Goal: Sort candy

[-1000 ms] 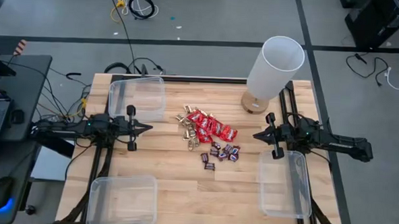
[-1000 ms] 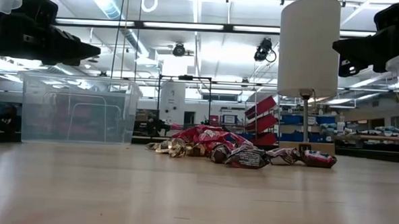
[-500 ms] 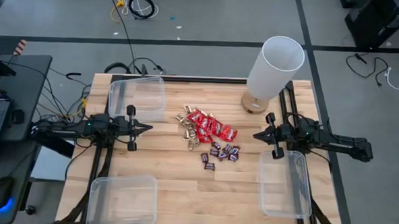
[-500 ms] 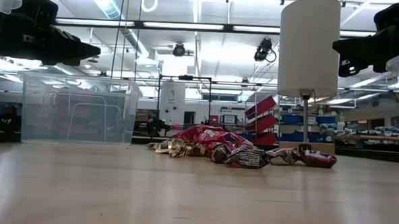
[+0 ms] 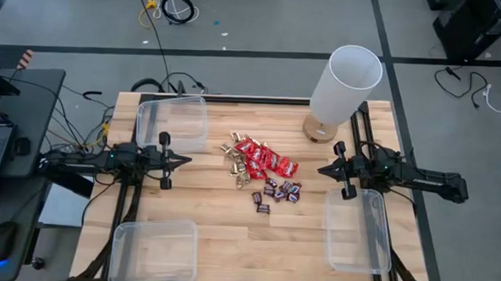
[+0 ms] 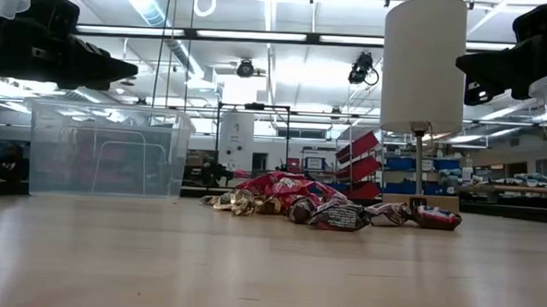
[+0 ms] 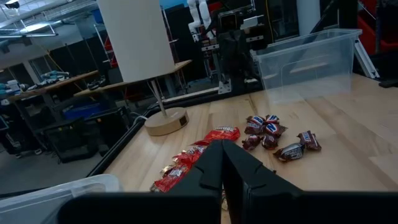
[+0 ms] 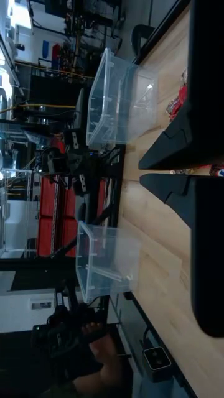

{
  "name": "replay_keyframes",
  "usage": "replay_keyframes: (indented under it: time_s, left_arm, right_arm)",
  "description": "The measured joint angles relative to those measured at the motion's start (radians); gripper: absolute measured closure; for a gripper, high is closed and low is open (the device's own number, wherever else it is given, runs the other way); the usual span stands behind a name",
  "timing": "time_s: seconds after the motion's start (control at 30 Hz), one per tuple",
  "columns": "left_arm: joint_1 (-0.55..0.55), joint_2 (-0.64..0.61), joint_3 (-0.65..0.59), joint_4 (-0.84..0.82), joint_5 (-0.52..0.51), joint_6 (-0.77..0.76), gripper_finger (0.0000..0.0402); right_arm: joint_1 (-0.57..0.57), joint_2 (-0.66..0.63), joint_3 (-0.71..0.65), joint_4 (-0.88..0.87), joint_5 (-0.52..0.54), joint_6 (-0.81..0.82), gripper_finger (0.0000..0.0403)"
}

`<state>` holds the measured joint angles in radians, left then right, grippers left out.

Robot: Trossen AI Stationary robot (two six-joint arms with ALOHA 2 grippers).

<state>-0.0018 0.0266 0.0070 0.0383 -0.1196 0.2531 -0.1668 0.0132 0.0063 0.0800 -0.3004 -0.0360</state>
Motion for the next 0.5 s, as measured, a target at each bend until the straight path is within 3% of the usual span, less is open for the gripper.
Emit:
replay_keyframes:
  time_s: [0.23,0.37,0.5]
  left_arm:
    - [0.0,0.0,0.0,0.004,0.0,-0.004,0.0394]
    - [0.0,0.0,0.0,0.045,0.03,-0.214,0.0394]
    - [0.0,-0.001,0.0,0.202,0.039,-0.36,0.0394]
  right_arm:
    - [0.0,0.0,0.0,0.0,0.0,0.0,0.0394]
    - [0.0,0.0,0.0,0.0,0.0,0.0,0.0394]
    - [0.0,0.0,0.0,0.0,0.0,0.0,0.0394]
